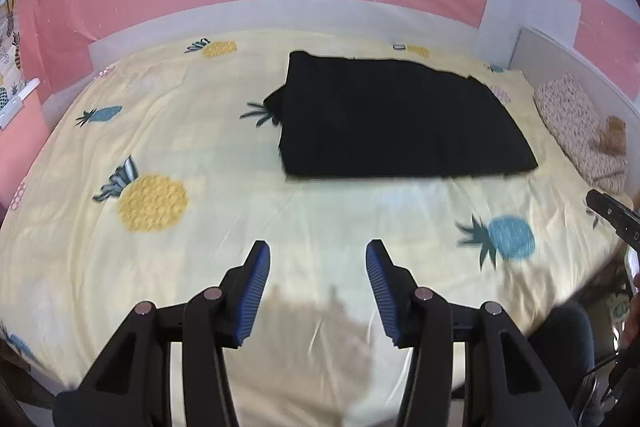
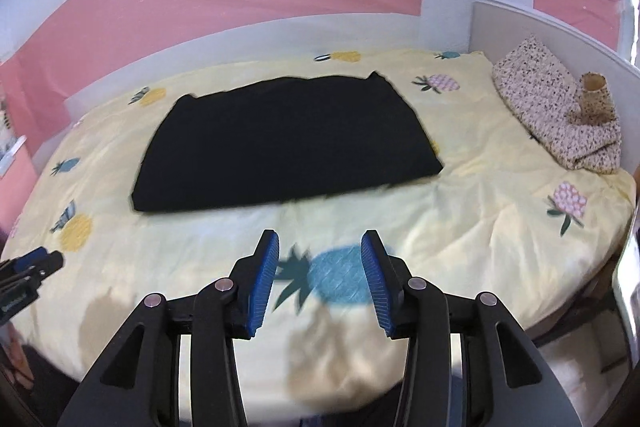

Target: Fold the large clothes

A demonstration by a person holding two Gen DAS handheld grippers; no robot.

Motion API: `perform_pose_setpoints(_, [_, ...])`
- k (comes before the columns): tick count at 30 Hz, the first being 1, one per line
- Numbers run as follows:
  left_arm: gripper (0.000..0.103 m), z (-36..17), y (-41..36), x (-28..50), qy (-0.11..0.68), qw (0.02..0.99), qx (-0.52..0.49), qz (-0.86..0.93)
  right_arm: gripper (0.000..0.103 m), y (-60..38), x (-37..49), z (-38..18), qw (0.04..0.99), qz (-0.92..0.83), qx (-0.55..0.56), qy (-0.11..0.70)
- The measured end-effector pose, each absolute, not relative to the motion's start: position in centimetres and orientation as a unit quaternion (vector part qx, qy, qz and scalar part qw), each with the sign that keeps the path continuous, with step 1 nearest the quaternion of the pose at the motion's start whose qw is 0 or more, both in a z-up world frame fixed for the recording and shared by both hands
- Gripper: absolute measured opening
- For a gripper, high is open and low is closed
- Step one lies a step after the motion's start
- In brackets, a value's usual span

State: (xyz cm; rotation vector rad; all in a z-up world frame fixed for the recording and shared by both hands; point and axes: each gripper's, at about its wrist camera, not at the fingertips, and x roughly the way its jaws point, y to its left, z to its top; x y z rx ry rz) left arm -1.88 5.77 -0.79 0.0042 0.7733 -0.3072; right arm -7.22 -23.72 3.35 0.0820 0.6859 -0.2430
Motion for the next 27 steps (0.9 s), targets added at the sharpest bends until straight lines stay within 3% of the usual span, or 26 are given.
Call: perform_pose_setpoints(27, [0.053, -1.4, 7.3, -6.7, 0.388, 0.91, -0.002, -0.144, 0.044, -16.9, -12.8, 3.0, 0.937, -0.11, -0.021, 0.332])
